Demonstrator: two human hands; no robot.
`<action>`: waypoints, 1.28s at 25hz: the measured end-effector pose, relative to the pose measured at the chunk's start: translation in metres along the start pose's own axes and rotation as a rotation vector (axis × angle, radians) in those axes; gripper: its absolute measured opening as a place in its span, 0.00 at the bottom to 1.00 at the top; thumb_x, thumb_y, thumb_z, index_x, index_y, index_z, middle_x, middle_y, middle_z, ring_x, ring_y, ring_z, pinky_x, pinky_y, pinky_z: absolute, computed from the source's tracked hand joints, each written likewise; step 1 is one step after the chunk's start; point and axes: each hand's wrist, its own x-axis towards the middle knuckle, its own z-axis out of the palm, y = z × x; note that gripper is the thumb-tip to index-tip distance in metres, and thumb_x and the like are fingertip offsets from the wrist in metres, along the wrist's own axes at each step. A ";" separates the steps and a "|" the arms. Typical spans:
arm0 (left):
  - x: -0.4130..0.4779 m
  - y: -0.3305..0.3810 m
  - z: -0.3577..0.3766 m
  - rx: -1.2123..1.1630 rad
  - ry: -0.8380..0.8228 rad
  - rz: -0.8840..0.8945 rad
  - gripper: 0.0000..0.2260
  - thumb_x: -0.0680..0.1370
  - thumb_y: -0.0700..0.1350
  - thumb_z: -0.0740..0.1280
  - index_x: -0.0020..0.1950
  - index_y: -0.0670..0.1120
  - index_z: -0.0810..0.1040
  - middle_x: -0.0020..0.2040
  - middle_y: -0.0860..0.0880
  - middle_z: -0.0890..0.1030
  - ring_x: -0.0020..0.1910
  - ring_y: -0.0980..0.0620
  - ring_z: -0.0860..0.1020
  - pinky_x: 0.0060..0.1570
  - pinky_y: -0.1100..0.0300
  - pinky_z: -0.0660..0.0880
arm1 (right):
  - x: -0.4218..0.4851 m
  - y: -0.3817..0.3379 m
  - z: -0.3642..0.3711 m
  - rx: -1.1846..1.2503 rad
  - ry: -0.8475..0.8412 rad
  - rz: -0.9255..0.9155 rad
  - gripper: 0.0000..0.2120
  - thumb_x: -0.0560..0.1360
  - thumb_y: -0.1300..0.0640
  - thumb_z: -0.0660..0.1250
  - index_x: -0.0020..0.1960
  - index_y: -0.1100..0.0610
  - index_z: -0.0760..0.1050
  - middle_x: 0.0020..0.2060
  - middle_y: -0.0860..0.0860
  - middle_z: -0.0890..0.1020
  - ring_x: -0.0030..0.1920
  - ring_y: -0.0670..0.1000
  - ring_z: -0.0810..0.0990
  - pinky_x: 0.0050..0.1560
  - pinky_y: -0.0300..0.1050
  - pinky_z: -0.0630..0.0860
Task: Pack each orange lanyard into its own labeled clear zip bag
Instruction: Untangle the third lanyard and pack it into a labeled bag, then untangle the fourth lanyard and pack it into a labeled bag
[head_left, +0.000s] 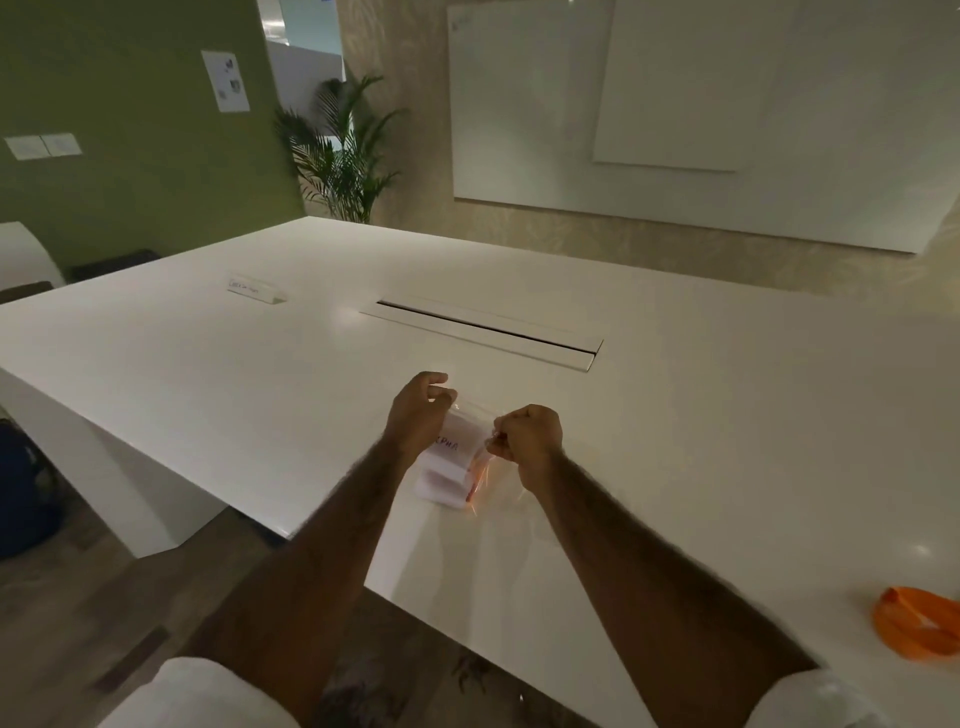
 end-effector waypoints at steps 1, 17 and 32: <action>0.002 -0.002 0.003 0.020 -0.016 0.015 0.17 0.82 0.49 0.65 0.71 0.48 0.73 0.67 0.48 0.78 0.60 0.48 0.77 0.53 0.58 0.77 | 0.003 -0.001 0.002 0.001 -0.009 0.000 0.03 0.73 0.73 0.69 0.45 0.69 0.77 0.40 0.65 0.81 0.37 0.60 0.82 0.45 0.56 0.85; 0.009 -0.022 0.024 0.258 0.000 0.130 0.25 0.84 0.59 0.57 0.66 0.40 0.77 0.67 0.41 0.78 0.65 0.45 0.76 0.62 0.58 0.67 | 0.006 -0.018 -0.086 -0.076 0.077 -0.060 0.09 0.76 0.70 0.63 0.50 0.57 0.71 0.41 0.60 0.70 0.38 0.55 0.69 0.33 0.44 0.69; -0.027 -0.039 0.033 0.476 0.192 0.136 0.25 0.84 0.58 0.52 0.72 0.42 0.71 0.69 0.38 0.74 0.66 0.37 0.75 0.65 0.42 0.72 | -0.010 0.004 -0.125 -0.318 0.153 -0.077 0.02 0.72 0.65 0.65 0.43 0.60 0.74 0.37 0.59 0.75 0.35 0.57 0.77 0.38 0.51 0.75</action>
